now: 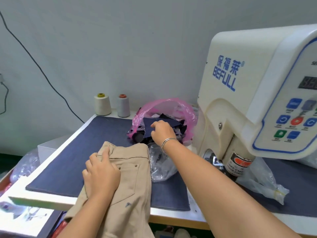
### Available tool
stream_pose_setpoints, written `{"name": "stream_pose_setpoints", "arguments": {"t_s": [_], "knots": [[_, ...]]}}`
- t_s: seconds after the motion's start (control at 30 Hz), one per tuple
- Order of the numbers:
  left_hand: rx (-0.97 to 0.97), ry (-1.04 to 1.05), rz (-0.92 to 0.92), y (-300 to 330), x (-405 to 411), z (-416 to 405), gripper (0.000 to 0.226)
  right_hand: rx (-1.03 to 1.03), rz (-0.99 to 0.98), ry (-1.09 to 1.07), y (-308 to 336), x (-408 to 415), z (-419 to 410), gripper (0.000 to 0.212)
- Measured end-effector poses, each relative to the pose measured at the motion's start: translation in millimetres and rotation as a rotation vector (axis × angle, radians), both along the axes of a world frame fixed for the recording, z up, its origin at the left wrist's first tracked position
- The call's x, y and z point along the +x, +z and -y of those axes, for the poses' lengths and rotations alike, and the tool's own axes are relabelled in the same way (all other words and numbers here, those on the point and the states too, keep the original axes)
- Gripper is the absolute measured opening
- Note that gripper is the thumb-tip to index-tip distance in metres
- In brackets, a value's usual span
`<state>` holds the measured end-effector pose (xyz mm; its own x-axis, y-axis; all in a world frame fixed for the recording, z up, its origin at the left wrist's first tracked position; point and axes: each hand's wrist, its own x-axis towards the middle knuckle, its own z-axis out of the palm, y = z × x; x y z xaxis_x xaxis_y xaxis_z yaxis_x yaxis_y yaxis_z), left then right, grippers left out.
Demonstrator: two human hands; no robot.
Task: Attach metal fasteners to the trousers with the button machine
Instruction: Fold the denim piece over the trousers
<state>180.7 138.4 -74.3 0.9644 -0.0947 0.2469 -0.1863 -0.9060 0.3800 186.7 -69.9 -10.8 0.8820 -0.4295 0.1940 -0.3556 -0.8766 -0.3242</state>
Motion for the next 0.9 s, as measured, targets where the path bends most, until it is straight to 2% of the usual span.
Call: {"name": "stream_pose_setpoints", "arguments": {"t_s": [0.1, 0.2, 0.37, 0.43, 0.53, 0.63, 0.7, 0.73, 0.77, 0.83, 0.9], "knots": [[-0.010, 0.002, 0.004, 0, 1, 0, 0.055, -0.212, -0.156, 0.074, -7, 18, -12, 0.043], [-0.015, 0.004, 0.009, -1, 1, -1, 0.055, -0.267, -0.176, 0.025, -15, 25, -14, 0.040], [-0.021, 0.007, 0.020, -2, 1, 0, 0.053, -0.047, -0.103, -0.019, -10, 26, -10, 0.023], [-0.018, 0.006, 0.023, -2, 1, 0, 0.053, 0.065, -0.042, -0.070, -7, 25, -5, 0.026], [-0.016, 0.009, 0.015, -2, 1, 0, 0.053, 0.299, 0.151, -0.152, 1, 18, -1, 0.042], [-0.035, 0.006, 0.002, 0, 0, 0, 0.053, 0.557, 0.607, -0.180, 17, 6, -12, 0.034], [-0.087, 0.002, -0.010, 0, 4, 0, 0.052, 0.607, 0.814, -0.065, 27, -15, -36, 0.027], [-0.134, 0.000, -0.025, 0, 6, -1, 0.050, 0.585, 0.834, 0.041, 26, -29, -52, 0.025], [-0.201, -0.001, -0.054, -1, 10, -3, 0.046, 0.546, 0.802, 0.160, 20, -45, -68, 0.023], [-0.445, 0.021, -0.164, -1, 18, -10, 0.032, 0.403, 0.575, 0.363, -1, -81, -96, 0.020], [-0.766, -0.034, -0.288, 3, 23, -18, 0.043, 0.241, 0.261, 0.512, -24, -113, -115, 0.020]]}}
